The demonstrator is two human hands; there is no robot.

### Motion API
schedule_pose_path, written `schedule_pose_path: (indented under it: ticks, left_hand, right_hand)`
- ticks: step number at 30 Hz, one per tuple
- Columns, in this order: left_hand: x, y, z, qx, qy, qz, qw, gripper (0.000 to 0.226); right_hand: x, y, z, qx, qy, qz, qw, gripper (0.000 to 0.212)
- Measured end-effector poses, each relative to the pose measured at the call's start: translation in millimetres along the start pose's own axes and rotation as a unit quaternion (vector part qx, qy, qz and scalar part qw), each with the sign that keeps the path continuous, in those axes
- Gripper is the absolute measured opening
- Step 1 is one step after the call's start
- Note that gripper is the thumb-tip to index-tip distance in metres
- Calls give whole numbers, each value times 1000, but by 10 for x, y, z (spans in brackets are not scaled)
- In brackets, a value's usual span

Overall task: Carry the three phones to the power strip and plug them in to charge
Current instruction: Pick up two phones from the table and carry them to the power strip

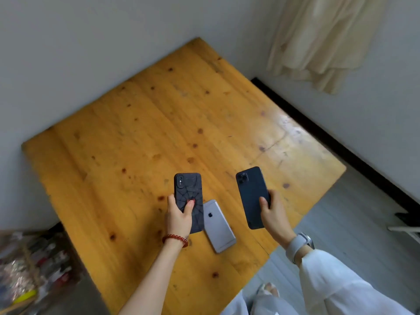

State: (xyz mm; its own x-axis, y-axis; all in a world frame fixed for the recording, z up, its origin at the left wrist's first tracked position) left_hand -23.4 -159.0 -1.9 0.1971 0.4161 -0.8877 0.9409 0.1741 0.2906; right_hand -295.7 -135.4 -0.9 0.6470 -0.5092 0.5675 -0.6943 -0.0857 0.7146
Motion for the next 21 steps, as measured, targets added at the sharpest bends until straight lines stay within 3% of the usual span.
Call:
schedule_pose_path:
  ticks: [5, 10, 16, 21]
  left_hand:
    - [-629, -992, -424, 148, -78, -19, 986, 19]
    - [-992, -2232, -1432, 290, -126, -3, 949, 20]
    - [-973, -3682, -3377, 449, -197, 48, 870, 23]
    - [-573, -4677, -5144, 570, -219, 93, 786, 23]
  right_hand:
    - [-541, 757, -414, -83, -40, 64, 994, 10]
    - [-1618, 1642, -1193, -196, -105, 125, 967, 6]
    - [-3410, 2407, -2609, -313, -222, 200, 902, 7]
    - [-4781, 2679, -3955, -396, -329, 235, 824, 6]
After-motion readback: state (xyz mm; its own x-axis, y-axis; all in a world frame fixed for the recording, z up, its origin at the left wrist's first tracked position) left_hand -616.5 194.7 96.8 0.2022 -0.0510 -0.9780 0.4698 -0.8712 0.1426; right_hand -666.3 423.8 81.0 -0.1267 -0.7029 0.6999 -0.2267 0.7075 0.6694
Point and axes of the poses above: each hand's wrist, its own z-axis towards the middle knuckle, its own y-axis out of the back of the hand, x = y × z, the point moved 9 cm from there along z, towards the middle knuckle, and after that the axes turned 15 degrees about -z, right-handed, at the moved point
